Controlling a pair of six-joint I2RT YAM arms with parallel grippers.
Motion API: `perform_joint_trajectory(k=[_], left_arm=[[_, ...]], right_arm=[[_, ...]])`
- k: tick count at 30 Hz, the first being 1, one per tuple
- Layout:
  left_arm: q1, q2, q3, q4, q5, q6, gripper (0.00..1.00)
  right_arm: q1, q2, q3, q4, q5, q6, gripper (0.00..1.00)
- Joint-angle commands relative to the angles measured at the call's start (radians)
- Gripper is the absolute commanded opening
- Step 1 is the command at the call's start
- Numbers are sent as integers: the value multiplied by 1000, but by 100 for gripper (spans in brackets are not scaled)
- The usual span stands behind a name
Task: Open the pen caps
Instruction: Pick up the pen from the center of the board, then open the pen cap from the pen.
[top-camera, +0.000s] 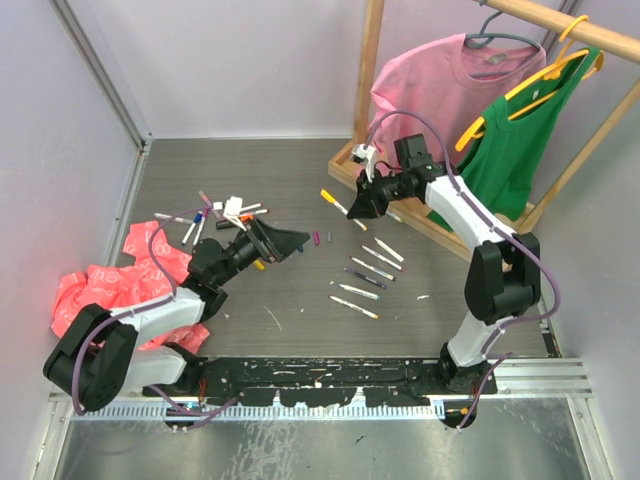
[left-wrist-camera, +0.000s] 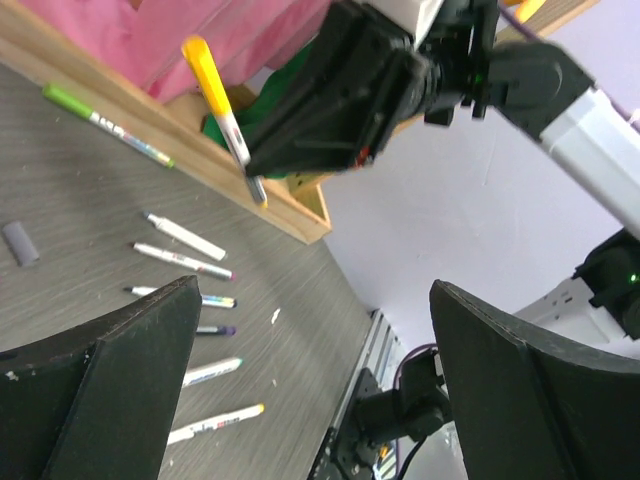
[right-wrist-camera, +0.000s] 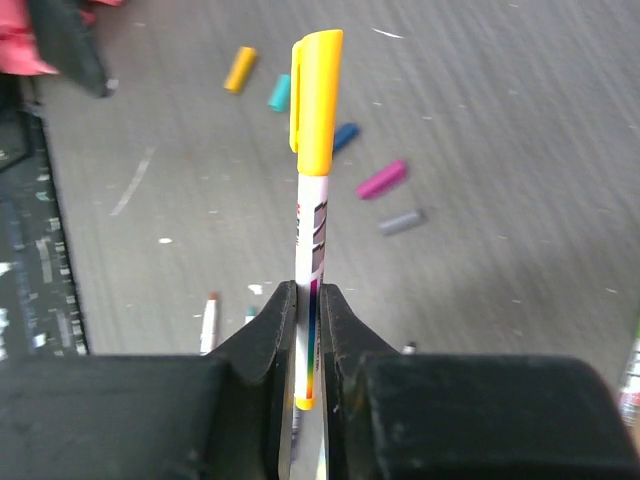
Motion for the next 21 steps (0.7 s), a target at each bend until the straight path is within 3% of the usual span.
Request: perform_joint_trajectory(k=[1, 10, 21], left_arm=[[2, 9, 58, 148, -66, -17, 98], [-50, 49, 115, 120, -246, 57, 99], [-121, 190, 201, 150, -335, 71, 88]], right_arm=[[-2, -141, -91, 71, -190, 68, 1], [3, -228, -189, 160, -278, 137, 1], [40, -234, -209, 173, -278, 136, 1]])
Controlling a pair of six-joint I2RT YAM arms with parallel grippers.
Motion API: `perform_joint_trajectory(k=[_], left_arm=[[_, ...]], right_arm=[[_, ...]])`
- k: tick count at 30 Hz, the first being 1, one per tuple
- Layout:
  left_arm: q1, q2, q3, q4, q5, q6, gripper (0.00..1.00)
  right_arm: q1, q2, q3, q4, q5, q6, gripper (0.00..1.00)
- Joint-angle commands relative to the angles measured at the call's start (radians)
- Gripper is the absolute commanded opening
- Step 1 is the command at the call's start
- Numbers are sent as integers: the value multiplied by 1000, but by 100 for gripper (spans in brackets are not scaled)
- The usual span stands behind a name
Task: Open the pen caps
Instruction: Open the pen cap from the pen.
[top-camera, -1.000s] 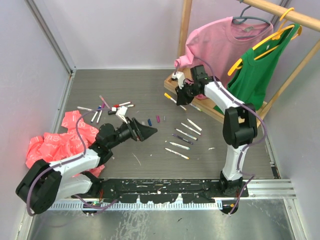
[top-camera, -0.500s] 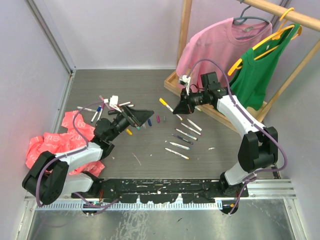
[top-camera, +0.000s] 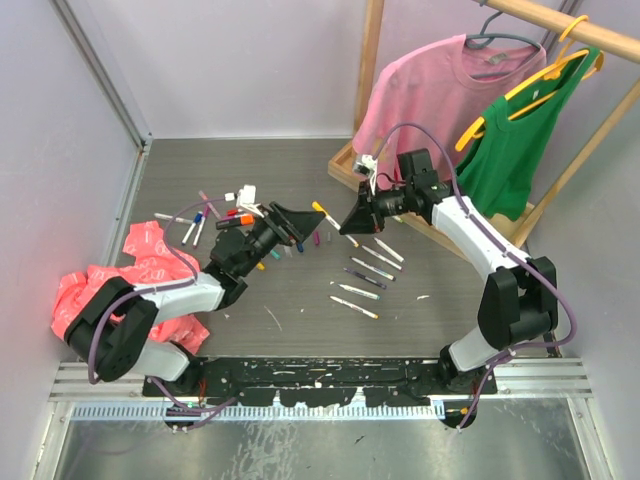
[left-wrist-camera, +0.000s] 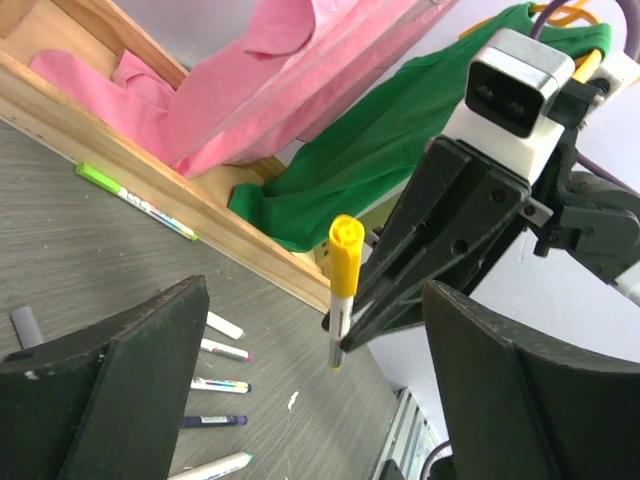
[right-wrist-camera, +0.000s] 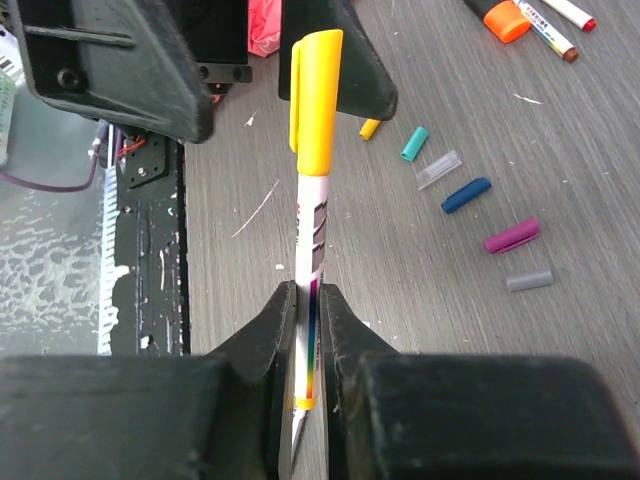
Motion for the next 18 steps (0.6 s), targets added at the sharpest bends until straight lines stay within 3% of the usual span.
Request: perform_joint_trajectory(k=[1, 11, 18], left_arm=[[-15, 30, 55, 81, -79, 23, 84], [-25, 71, 94, 42, -94, -34, 51], [-29, 84, 89, 42, -45, -79, 20]], right_arm=[[19, -37, -2, 38, -23, 5, 1], [55, -25, -4, 32, 48, -14, 1], [65, -12, -2, 31, 77, -18, 1]])
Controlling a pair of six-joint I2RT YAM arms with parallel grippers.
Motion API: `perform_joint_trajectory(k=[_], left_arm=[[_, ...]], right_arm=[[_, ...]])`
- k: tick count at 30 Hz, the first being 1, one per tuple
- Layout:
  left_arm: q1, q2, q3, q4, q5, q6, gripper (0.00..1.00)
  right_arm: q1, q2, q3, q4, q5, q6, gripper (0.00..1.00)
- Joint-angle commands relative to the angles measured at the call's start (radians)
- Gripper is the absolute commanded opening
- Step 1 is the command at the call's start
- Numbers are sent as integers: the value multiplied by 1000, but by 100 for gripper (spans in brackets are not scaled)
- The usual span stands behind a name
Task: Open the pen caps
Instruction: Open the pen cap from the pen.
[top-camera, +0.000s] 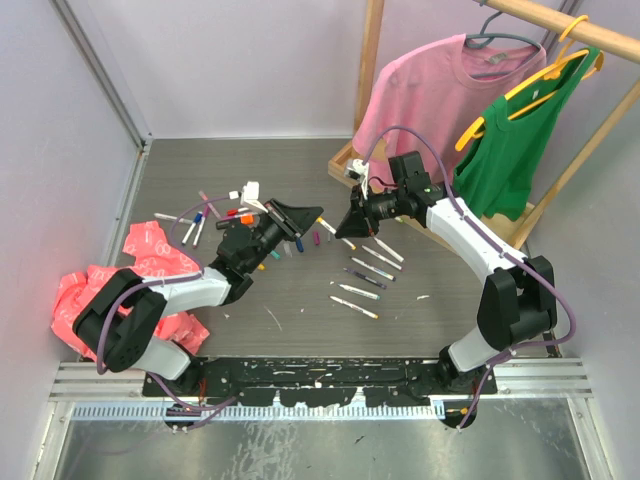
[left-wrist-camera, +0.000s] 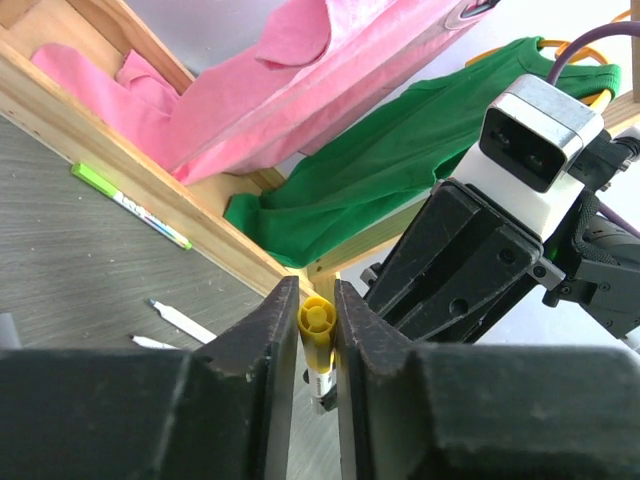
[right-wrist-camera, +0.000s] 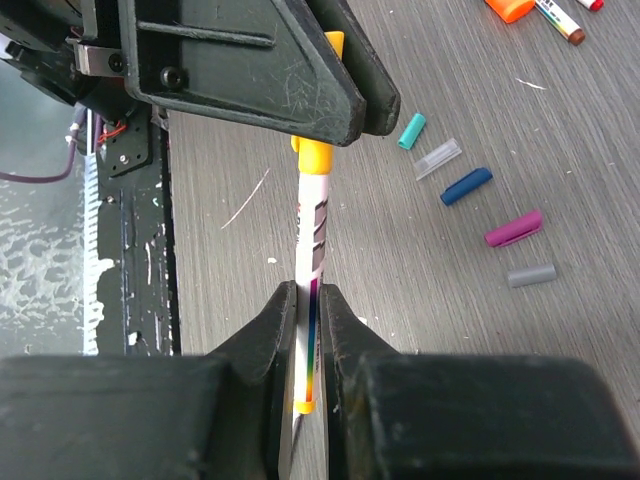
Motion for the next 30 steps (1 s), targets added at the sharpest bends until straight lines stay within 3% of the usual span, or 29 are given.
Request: perform_joint_trajectory(k=[1, 4, 7, 12, 16, 22, 24, 27, 30], left_arm=[[-6, 12, 30, 46, 32, -28, 16], [-8, 11, 22, 46, 40, -30, 4], [-6, 9, 16, 51, 40, -18, 0], [-6, 12, 8, 77, 57, 18, 0], [-6, 21, 16, 103, 79, 41, 0], [10, 39, 30, 109, 94, 51, 0], [31, 47, 39, 121, 102, 47, 0], [97, 56, 76, 142, 118, 24, 0], [196, 53, 142, 129, 110, -6, 0]], right_arm=[[12, -11, 4, 31, 13, -16, 1], [11, -9, 5, 29, 15, -17, 1], [11, -9, 4, 29, 10, -19, 3], [13, -1, -16, 61, -12, 28, 46], [30, 17, -19, 67, -11, 43, 53], [55, 30, -4, 45, 16, 27, 39], [58, 40, 5, 27, 20, 17, 29], [64, 62, 24, -6, 31, -3, 6], [67, 93, 41, -30, 48, -13, 1]])
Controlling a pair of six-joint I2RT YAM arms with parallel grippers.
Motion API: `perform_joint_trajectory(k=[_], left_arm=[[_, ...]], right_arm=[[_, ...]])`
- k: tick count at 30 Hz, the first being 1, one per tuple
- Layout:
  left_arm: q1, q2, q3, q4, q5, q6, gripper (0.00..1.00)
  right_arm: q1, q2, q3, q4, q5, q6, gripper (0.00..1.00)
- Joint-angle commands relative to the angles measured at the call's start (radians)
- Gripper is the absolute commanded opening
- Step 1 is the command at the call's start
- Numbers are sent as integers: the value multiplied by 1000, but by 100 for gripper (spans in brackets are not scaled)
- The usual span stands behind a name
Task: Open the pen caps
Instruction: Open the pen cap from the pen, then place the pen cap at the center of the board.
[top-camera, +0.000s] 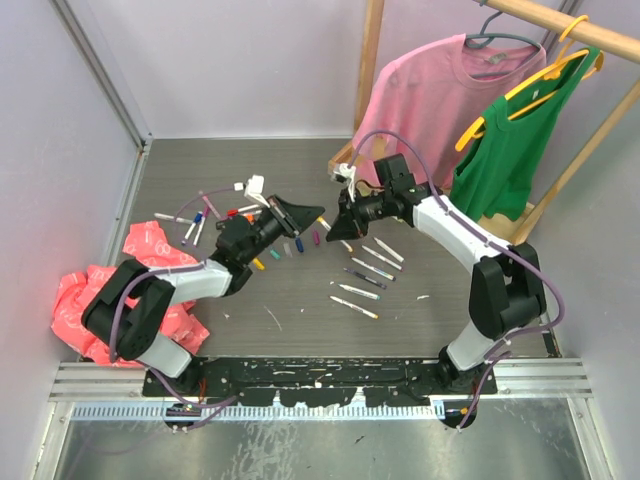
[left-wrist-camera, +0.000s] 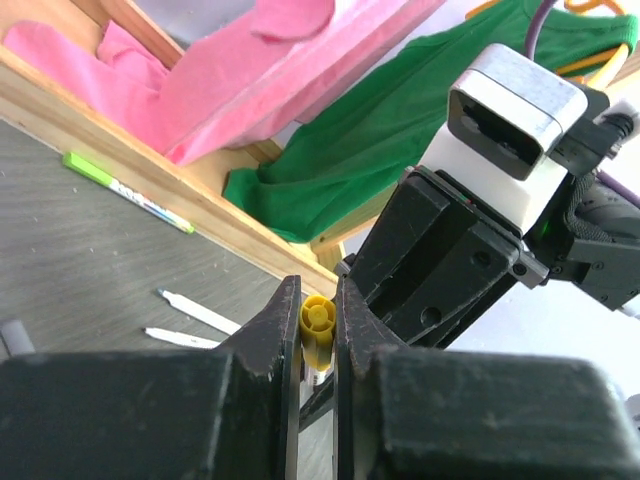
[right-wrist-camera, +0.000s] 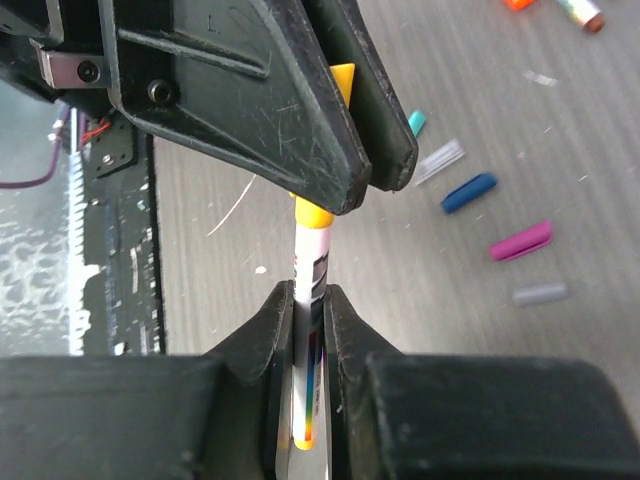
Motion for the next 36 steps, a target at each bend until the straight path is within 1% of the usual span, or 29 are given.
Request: perform_joint_trajectory(k=[1, 2, 4, 9, 12, 16, 18, 20, 23, 26, 30, 36], left_arm=[[169, -15, 145, 84, -58, -25, 0], [213, -18, 185, 64, -68, -26, 0], [263, -27, 238, 18, -84, -23, 0], [326, -76, 289, -114, -101, 0, 0], [328, -118, 265, -200, -58, -7, 0], [323, -143, 208, -317, 15, -53, 0], [299, -145, 190, -399, 25, -65, 0], [256, -145, 184, -478, 1, -58, 0], [169, -132, 195, -583, -73, -28, 0], [71, -90, 245, -700, -152, -10, 0], [-17, 19, 345, -855, -236, 10, 0], [-88, 239, 531, -1008, -236, 14, 0]], right_arm=[[11, 35, 47, -68, 2, -37, 1], [10, 45, 50, -76, 3, -40, 1], [10, 59, 60, -91, 10, -48, 1], [6, 56, 69, -102, 72, -68, 1], [-9, 29, 55, -70, 229, -81, 1], [-51, -13, 2, -5, 531, -142, 1], [-77, -13, -15, 6, 642, -178, 1], [-116, -4, -19, -5, 698, -213, 2], [-184, 0, -28, -35, 726, -260, 4], [-242, -7, -74, -45, 728, -307, 6], [-286, 22, -111, -62, 715, -319, 7], [-294, 94, -87, -100, 729, -309, 8]])
